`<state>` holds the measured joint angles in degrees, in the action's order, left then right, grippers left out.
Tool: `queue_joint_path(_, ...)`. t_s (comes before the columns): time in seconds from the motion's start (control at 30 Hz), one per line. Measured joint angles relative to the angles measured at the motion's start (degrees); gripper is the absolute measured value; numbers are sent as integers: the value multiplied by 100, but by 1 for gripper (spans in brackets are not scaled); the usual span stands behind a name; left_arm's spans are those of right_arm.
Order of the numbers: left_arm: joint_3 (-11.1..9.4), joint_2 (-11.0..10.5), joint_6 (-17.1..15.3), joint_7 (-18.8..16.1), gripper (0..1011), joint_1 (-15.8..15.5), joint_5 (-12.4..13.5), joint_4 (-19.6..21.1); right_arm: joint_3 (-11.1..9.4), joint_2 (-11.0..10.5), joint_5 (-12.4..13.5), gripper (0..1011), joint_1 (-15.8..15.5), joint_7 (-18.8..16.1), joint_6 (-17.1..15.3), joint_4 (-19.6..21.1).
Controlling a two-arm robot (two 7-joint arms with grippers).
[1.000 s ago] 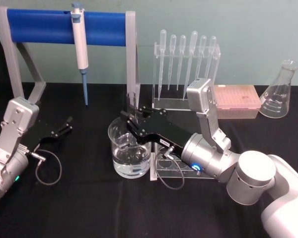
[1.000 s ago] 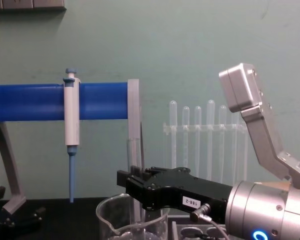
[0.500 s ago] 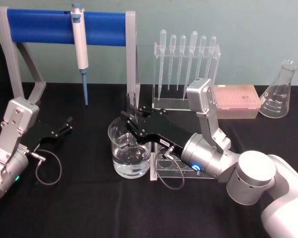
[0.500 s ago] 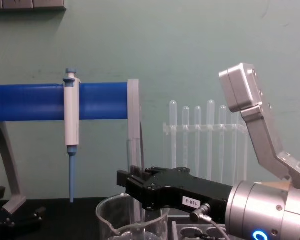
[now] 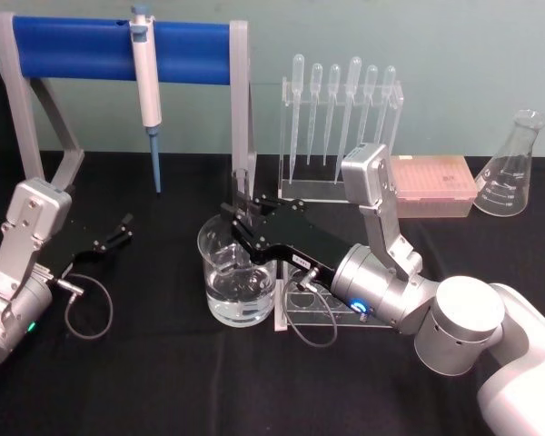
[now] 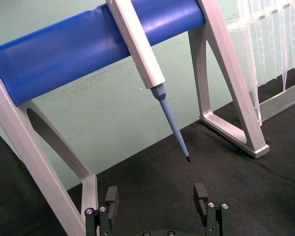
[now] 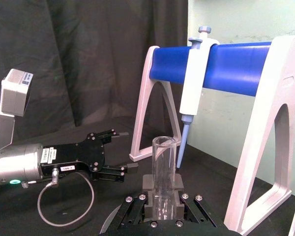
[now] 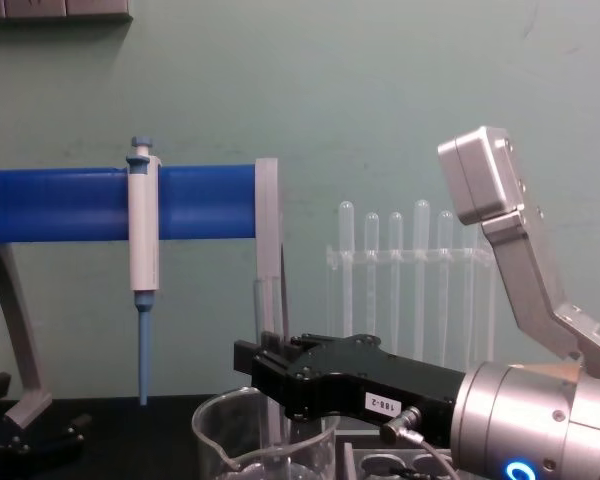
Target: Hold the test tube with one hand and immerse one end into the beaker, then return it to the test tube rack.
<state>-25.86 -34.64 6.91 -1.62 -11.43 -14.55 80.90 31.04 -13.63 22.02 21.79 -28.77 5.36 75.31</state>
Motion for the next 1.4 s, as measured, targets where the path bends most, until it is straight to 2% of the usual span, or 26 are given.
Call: queue_joint_path(1.4,0,0,0,0,1000,0,0,0,0,0,0,225,0,0,0,0)
